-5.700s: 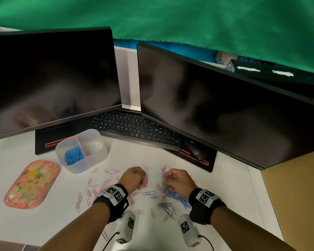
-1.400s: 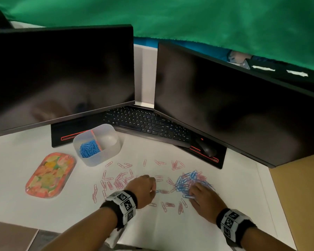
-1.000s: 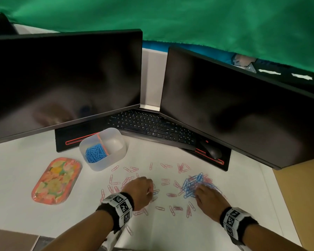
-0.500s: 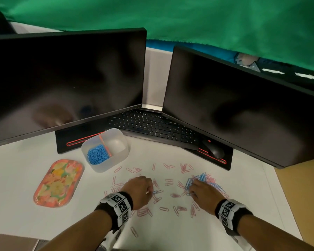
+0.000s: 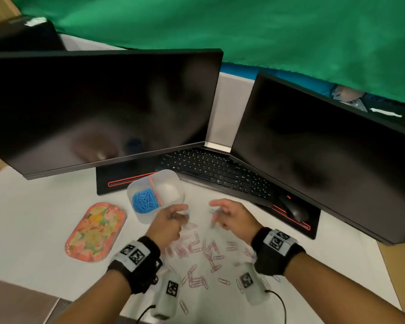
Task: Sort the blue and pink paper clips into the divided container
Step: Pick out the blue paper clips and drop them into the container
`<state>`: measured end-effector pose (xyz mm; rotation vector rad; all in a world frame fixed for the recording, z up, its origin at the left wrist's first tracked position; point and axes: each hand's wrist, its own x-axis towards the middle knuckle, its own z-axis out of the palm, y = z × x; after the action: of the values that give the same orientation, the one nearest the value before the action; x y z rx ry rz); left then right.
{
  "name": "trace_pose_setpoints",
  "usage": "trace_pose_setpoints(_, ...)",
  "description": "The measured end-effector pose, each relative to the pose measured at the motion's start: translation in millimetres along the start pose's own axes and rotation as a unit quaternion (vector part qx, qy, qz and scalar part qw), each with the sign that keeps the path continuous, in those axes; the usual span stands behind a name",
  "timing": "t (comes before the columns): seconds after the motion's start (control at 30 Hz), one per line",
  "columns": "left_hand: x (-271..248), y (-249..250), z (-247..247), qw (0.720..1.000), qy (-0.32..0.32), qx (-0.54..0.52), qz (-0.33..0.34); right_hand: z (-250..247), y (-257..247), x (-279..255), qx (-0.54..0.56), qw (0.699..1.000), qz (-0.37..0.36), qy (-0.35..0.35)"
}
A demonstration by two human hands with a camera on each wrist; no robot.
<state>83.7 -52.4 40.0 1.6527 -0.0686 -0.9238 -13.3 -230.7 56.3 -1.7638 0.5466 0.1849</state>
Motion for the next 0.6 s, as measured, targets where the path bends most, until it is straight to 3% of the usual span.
trace_pose_setpoints(0.07,0,15,-20,0.99,0.034,-0.132,-0.021,25,-32,22,0.066,0.997,0.009,-0.038)
trace_pose_setpoints(0.17,1,34,-48,0.973,0.087,-0.212,-0.02,64,-71,51,0.102,0.992,0.044,-0.068)
trace_pose_setpoints(0.27,5,49,-64,0.959,0.16,-0.229,-0.036,95,-96,73,0.106,0.99,0.08,-0.055)
trace_pose_setpoints(0.37,10,59,-73,0.947,0.182,-0.257,-0.058,115,-107,92,0.052,0.993,0.088,-0.052)
trace_pose_setpoints(0.5,18,55,-80,0.956,0.203,-0.203,-0.057,126,-109,105,-0.066,0.994,0.084,-0.029)
trace_pose_setpoints(0.6,20,53,-82,0.962,0.21,-0.17,-0.047,125,-111,104,-0.083,0.994,0.07,-0.027)
